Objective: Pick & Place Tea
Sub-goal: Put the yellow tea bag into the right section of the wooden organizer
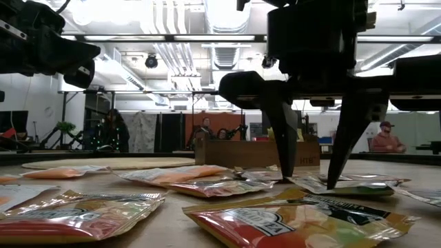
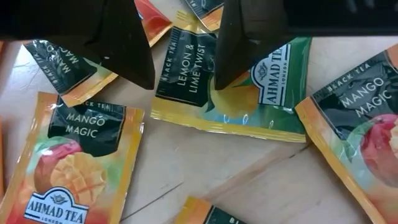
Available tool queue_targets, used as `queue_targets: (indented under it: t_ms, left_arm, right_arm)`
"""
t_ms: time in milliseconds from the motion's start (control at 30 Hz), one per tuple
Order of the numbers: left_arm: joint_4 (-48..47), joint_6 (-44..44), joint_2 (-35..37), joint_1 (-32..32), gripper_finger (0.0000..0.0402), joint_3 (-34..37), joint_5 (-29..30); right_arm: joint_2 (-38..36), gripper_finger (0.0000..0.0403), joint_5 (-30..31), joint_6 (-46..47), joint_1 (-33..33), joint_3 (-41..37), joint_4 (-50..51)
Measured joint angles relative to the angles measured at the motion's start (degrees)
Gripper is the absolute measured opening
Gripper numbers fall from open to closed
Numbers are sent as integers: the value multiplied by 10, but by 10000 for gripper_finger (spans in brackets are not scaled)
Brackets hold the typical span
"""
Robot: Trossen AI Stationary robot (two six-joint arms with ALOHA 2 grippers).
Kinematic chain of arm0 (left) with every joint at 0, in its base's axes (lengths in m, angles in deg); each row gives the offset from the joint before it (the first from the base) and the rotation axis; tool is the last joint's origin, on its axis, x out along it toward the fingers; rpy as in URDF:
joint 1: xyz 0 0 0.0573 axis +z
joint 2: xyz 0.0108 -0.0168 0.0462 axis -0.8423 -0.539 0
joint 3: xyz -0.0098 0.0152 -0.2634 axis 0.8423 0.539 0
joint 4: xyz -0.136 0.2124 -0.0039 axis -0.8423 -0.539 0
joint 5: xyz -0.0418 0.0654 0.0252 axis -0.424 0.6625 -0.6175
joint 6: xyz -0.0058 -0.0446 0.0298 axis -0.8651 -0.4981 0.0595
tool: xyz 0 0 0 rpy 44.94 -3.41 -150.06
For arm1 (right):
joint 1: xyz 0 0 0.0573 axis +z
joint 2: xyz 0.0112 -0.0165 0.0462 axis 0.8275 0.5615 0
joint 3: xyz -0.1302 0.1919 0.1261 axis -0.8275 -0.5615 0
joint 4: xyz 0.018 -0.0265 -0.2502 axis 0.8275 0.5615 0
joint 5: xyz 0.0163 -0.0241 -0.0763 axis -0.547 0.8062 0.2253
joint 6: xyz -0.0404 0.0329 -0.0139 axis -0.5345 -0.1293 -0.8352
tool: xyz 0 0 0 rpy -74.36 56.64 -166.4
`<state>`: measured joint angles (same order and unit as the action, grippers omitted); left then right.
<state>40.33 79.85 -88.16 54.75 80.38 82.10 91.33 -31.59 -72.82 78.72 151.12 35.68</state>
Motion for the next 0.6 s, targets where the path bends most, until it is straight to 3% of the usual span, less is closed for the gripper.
queue_targets:
  t_ms: [200,500,600]
  left_arm:
    - [0,0,0,0,0,0,0]
    - [0,0,0,-1,0,0,0]
    - [0,0,0,-1,0,0,0]
  right_arm:
    - [-1,140,-1,0,-1,0,5]
    - [-3,28,5,0,-2,-1,7]
    - [-3,12,8,0,-2,-1,6]
